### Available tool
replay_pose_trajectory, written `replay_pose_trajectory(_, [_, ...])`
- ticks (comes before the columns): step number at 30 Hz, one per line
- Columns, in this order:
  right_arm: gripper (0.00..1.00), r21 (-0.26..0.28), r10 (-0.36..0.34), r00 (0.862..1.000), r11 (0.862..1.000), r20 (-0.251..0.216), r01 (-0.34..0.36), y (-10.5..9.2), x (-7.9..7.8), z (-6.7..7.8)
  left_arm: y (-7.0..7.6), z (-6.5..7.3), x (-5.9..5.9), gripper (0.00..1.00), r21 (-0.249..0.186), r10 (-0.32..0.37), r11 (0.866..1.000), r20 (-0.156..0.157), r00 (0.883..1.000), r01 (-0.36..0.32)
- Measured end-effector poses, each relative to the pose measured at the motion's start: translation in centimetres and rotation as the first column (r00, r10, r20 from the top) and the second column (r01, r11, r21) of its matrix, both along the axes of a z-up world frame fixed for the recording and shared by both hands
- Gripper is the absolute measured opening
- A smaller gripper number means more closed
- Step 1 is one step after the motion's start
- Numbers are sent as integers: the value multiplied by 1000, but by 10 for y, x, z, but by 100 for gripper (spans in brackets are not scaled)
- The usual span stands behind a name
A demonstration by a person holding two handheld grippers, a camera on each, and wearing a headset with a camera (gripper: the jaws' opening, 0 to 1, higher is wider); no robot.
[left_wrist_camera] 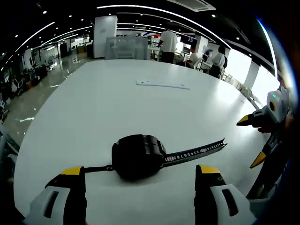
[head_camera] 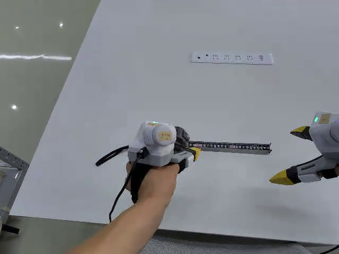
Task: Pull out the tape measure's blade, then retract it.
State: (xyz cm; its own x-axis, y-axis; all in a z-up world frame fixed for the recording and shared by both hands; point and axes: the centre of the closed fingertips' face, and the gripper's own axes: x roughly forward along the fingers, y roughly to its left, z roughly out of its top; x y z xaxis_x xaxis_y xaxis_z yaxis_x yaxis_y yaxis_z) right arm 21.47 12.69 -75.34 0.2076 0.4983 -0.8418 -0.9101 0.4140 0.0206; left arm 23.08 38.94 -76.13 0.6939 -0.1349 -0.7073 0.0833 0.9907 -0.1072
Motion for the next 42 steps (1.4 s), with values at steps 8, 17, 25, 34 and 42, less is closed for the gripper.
replay_pose_trajectory(8, [81, -40, 86, 996, 995, -18, -87, -2, 17, -23, 1, -11, 10, 92, -26, 44, 999, -22, 999, -44])
replay_pose_trajectory(17, [73, -76, 163, 985, 983, -50, -167, -5, 26, -44, -1, -20, 22, 89, -26, 60, 998, -27, 998, -60])
replay_pose_trajectory(25, [65, -90, 223, 972, 969, -75, -229, -5, 30, -55, 1, -24, 28, 83, -16, 79, 997, -23, 997, -79])
replay_pose_trajectory(34, [49, -88, 321, 944, 941, -73, -327, 0, 36, -59, 3, -27, 32, 82, -18, 93, 995, -21, 995, -94])
replay_pose_trajectory(42, [34, -115, 396, 914, 908, -82, -404, -4, 40, -67, 5, -29, 35, 80, -18, 106, 994, -20, 994, -106])
